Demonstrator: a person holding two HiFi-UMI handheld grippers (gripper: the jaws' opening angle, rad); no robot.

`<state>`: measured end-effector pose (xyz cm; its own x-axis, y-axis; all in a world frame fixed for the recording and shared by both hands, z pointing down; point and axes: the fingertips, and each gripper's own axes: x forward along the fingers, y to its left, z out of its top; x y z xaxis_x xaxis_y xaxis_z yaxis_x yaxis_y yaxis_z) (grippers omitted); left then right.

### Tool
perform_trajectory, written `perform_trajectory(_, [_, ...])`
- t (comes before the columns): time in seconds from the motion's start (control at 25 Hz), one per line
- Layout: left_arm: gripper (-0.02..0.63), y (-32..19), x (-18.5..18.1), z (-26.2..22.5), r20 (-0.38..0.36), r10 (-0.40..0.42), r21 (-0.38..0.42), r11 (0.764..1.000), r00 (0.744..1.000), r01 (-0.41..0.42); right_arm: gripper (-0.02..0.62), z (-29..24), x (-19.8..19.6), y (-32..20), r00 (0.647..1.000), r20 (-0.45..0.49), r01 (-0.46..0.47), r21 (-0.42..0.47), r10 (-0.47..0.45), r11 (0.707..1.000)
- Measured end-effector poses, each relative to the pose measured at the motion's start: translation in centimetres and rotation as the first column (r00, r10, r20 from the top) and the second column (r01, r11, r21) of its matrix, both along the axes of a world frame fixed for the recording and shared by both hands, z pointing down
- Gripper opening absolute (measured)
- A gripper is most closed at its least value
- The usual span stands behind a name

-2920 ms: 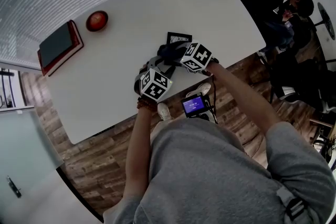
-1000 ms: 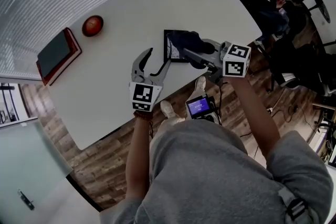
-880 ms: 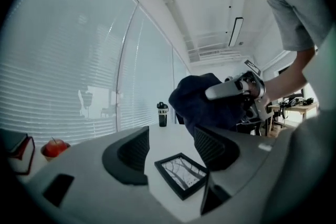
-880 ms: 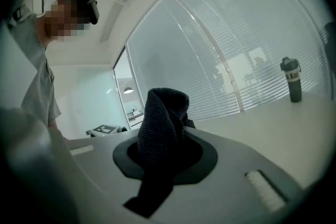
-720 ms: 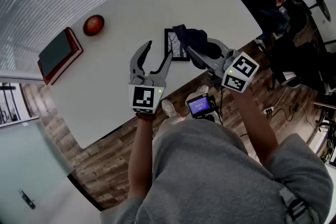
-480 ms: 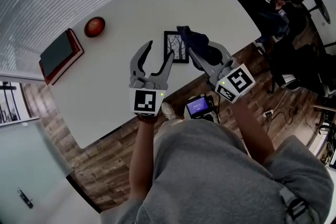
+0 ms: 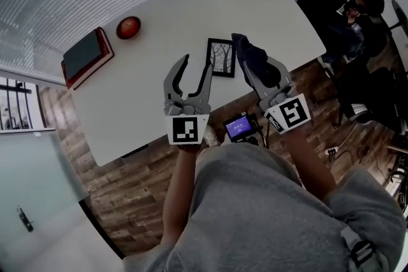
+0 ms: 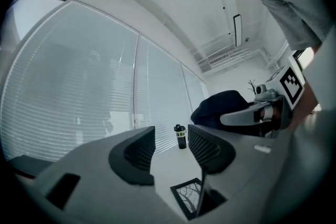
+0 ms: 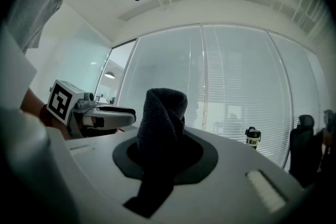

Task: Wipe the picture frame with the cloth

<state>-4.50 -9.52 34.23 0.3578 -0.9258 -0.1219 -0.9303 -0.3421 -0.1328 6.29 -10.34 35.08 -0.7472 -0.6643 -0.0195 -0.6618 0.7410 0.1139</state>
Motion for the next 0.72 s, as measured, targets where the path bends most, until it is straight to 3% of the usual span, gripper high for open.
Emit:
perform_trajectory(0.16, [0.133,1.3,1.2,-0.9,-0.004,-0.053,0.028,0.998,0.999,0.053,0.071,0.0,1.0,1.3,1.000,-0.030,0.009,0.049,-0.008,0.999])
perform_trajectory(0.28, [0.081,2.3,2.2,-0.8,0.005,-0.084,0.018,0.996,0.996,0.084,0.071,0.6,2.0,2.4,0.999,-0.037,0.018,0.030,-0.017,0.999])
perform_trajectory(0.72, [0.011,5.8,8.2,2.2,0.017,-0.110,-0.077,0.991,0.994,0.111,0.064,2.2,6.4,6.2,0.995,-0.016,0.099,-0.013,-0.100,0.995])
